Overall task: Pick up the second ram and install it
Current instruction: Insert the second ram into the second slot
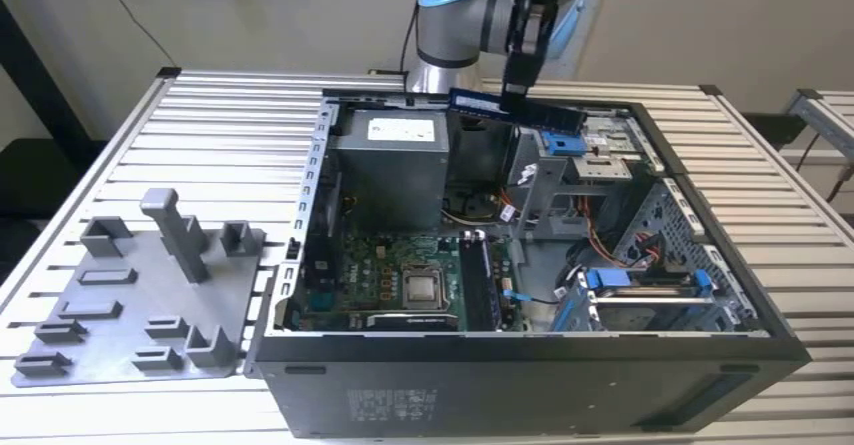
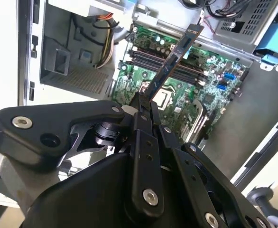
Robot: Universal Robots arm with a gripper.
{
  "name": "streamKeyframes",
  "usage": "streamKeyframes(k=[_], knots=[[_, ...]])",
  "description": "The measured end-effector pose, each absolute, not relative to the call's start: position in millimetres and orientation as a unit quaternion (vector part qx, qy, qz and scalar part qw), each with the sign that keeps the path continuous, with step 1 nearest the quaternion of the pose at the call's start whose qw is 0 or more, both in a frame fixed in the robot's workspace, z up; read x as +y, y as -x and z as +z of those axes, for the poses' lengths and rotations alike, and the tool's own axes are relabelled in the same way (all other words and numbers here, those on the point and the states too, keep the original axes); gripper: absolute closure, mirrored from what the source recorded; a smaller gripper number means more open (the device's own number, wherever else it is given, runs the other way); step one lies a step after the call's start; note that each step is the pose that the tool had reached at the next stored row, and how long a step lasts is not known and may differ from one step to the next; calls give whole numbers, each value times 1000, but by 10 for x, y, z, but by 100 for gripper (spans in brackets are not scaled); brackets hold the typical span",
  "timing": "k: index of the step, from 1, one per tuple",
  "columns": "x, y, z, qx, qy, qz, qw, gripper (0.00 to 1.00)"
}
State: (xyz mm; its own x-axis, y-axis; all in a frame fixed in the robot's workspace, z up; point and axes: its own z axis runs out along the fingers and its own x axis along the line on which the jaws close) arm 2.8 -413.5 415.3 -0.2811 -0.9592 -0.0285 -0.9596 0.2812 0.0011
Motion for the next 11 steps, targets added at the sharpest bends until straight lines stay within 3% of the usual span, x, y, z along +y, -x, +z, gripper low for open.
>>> streamKeyframes(k=[11], knots=[[-4135,-28,4152,823,568,9,11,86]])
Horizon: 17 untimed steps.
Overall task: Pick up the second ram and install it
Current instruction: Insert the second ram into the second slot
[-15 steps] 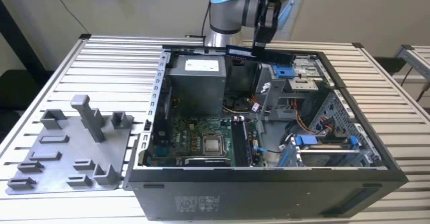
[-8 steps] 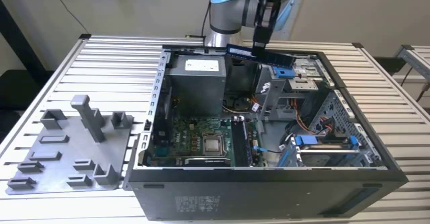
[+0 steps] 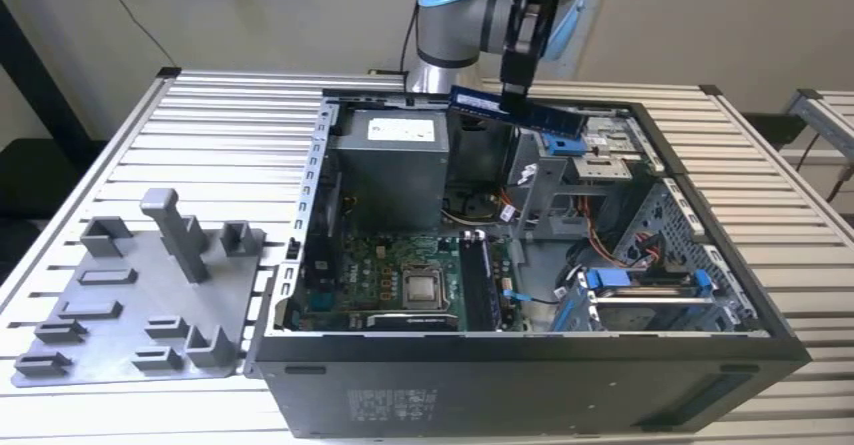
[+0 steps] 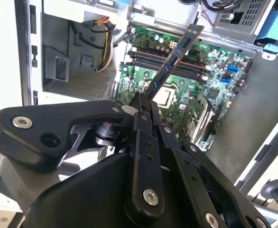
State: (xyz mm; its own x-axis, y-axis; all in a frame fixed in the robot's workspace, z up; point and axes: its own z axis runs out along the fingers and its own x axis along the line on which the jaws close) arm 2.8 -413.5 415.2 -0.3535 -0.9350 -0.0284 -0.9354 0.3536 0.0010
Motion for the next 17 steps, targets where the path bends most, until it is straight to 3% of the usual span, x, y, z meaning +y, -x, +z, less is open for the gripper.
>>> streamKeyframes(k=[17], knots=[[-4135,-28,4143,883,469,7,12,86]])
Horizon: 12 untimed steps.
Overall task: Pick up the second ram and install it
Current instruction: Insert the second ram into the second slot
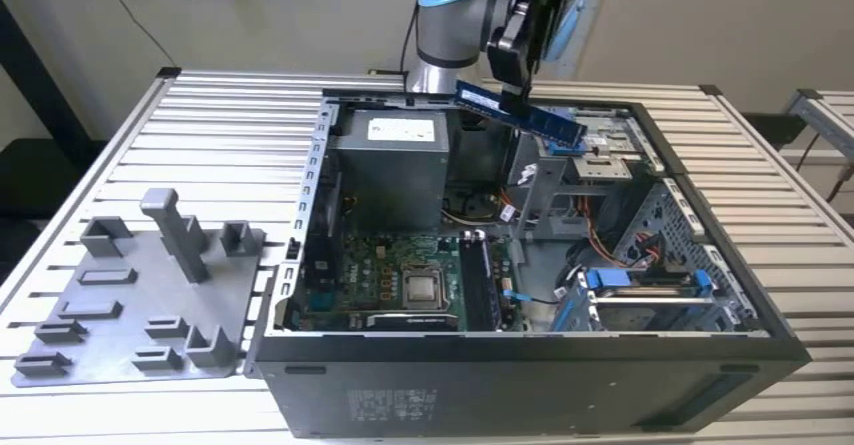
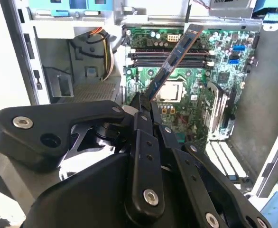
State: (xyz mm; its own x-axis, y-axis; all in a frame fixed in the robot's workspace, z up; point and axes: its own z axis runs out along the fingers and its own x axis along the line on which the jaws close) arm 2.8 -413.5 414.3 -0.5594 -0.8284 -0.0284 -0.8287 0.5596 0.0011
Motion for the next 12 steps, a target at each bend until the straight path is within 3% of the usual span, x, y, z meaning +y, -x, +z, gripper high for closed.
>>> streamKeyframes(k=[12], knots=[[-4135,-28,4137,928,371,6,13,86]])
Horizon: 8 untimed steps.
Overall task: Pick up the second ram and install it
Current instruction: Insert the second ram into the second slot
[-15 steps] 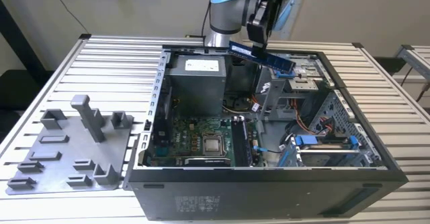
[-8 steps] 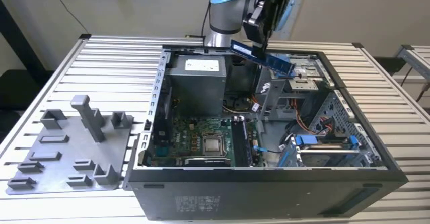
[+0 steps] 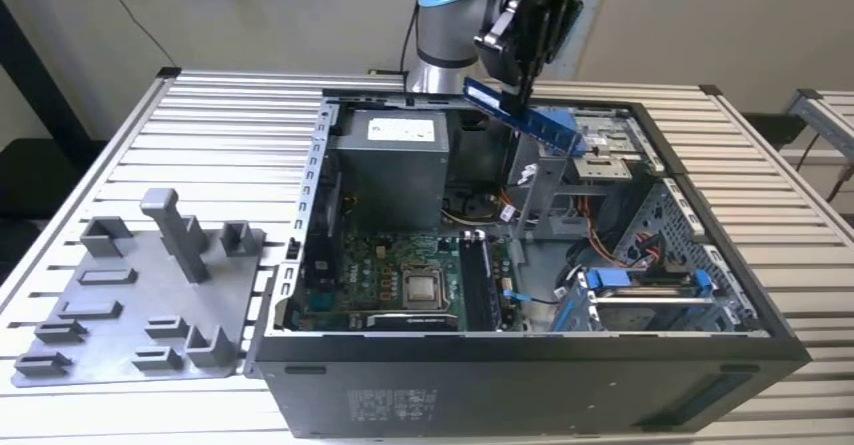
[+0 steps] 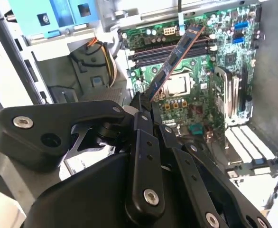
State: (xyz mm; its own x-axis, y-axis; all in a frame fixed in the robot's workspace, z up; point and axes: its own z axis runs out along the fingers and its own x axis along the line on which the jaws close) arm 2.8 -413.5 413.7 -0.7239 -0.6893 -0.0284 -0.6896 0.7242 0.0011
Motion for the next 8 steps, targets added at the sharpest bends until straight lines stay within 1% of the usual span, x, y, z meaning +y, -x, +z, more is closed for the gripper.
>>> streamKeyframes(k=[8], knots=[[-4135,-28,4135,952,307,5,13,86]])
